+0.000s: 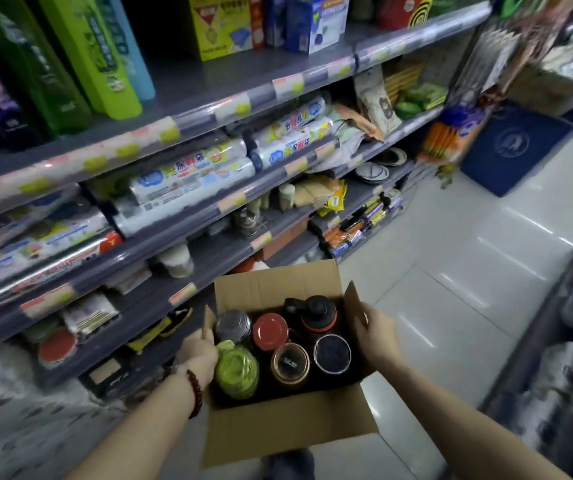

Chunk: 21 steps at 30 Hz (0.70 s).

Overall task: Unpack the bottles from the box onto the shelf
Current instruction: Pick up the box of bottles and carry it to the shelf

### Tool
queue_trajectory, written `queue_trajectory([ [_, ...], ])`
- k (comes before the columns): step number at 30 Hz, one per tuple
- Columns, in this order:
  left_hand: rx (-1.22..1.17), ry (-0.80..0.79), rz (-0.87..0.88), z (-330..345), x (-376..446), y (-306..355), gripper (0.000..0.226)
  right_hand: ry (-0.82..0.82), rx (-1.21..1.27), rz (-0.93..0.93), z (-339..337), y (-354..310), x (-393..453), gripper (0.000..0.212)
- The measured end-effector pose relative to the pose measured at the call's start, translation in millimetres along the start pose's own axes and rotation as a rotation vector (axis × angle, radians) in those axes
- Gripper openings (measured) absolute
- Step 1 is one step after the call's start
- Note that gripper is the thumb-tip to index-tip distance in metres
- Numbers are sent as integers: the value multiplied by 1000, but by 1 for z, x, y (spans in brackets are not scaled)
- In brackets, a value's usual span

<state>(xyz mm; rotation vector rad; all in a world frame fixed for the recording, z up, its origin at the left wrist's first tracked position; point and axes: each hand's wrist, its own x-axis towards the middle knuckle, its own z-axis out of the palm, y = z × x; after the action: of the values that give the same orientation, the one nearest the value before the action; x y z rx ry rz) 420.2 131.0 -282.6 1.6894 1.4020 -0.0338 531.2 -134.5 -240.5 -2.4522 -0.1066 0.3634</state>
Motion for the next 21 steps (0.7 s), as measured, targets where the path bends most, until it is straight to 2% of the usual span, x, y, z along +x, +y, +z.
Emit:
queue_trajectory([
  [9,-25,10,-98,62,45,85,43,-62,-108,-35,-29,-18,134,34],
  [15,-86,114,-218,86,61,95,43,-195,-241,-200,-20,-35,207,31],
  [21,-257,269,-361,94,37,85,41,-381,-289,-376,3,-55,256,42],
])
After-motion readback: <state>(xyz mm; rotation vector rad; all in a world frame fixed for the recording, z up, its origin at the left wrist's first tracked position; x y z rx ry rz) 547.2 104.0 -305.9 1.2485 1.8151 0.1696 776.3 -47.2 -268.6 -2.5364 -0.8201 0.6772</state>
